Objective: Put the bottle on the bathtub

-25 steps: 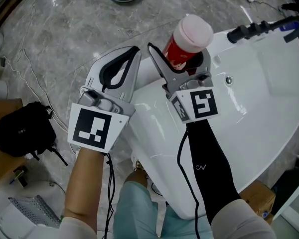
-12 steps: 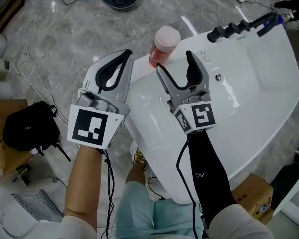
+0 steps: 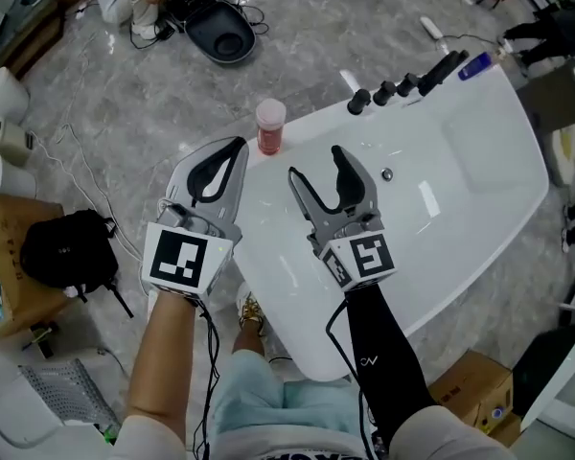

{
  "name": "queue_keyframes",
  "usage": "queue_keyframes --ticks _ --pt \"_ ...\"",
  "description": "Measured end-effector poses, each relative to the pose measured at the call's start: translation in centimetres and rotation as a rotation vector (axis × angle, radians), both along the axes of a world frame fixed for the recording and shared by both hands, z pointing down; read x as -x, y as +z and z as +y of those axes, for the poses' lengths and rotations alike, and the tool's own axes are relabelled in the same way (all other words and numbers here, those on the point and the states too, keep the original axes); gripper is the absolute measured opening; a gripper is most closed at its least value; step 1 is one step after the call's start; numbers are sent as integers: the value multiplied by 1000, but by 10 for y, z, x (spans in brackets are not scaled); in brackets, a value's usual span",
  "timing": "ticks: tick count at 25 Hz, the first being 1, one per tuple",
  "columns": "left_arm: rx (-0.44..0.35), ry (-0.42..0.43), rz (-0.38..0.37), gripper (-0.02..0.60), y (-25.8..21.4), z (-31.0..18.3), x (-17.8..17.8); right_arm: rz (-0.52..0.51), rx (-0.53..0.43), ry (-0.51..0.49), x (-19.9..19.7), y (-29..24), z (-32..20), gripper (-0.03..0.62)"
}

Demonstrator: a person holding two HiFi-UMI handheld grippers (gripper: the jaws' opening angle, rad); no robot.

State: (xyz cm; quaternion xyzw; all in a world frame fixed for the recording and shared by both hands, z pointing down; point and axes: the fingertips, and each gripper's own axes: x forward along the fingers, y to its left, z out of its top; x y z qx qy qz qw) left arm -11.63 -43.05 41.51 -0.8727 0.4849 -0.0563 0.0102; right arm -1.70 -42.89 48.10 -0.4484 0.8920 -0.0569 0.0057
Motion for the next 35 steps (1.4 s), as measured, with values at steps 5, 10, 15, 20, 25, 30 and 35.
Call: queue_keyframes --ticks 5,10,15,20,25,30,35 --pt "54 -50 -22 1 -33 35 -10 40 24 -63 -18 -52 40 318" --pt "113 -78 -14 0 -65 79 -20 75 69 -91 -37 -92 76 307" --pt "106 -78 -15 0 -101 105 -40 109 68 -122 -59 -122 101 291" --pt "94 -78 -8 0 -126 131 -46 128 75 -125 -74 -139 129 270" --pt "83 -94 -2 2 -144 148 -51 108 31 -123 -90 -174 143 266" --pt "46 -112 11 1 -170 157 -56 93 -32 -148 -95 -208 145 253" --pt "3 -122 4 2 -191 162 -60 95 -66 -180 -91 -224 151 226"
